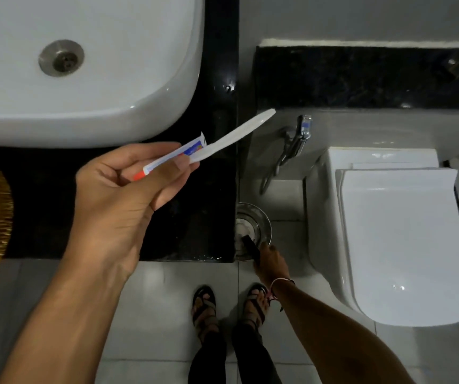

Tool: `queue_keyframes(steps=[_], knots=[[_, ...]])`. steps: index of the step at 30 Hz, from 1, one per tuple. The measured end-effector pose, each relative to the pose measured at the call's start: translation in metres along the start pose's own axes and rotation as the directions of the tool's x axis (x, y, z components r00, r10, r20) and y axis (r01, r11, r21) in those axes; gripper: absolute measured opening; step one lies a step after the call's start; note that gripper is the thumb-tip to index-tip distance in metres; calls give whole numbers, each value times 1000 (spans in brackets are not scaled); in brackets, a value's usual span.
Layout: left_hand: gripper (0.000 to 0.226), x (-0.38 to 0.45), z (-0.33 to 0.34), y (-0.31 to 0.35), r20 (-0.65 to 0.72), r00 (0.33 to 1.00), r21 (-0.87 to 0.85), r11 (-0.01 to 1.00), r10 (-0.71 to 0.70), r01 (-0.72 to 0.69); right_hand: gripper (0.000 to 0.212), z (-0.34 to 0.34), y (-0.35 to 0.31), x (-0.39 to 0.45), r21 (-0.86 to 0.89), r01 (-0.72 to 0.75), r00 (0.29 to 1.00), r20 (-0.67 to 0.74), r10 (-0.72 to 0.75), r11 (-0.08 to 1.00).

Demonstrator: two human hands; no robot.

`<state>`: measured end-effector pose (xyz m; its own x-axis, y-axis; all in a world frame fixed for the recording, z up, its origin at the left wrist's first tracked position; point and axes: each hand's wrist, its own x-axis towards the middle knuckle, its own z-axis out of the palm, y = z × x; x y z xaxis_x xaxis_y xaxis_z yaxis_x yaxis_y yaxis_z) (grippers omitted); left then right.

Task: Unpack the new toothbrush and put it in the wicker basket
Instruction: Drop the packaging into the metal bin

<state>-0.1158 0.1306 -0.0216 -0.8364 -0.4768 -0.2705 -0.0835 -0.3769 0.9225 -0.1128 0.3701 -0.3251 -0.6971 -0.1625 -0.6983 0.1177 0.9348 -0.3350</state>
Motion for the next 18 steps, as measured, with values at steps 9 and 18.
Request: queue_keyframes(steps=[9,18], knots=[[22,-9,-6,6,-14,999,6,999,-31,32,115,-20,11,-23,-443,97,995,50,-84,891],[24,-42,-12,25,-15,991,85,987,-134,135,118,-88,-21,-90,-472,156,979,-44,-200,868]])
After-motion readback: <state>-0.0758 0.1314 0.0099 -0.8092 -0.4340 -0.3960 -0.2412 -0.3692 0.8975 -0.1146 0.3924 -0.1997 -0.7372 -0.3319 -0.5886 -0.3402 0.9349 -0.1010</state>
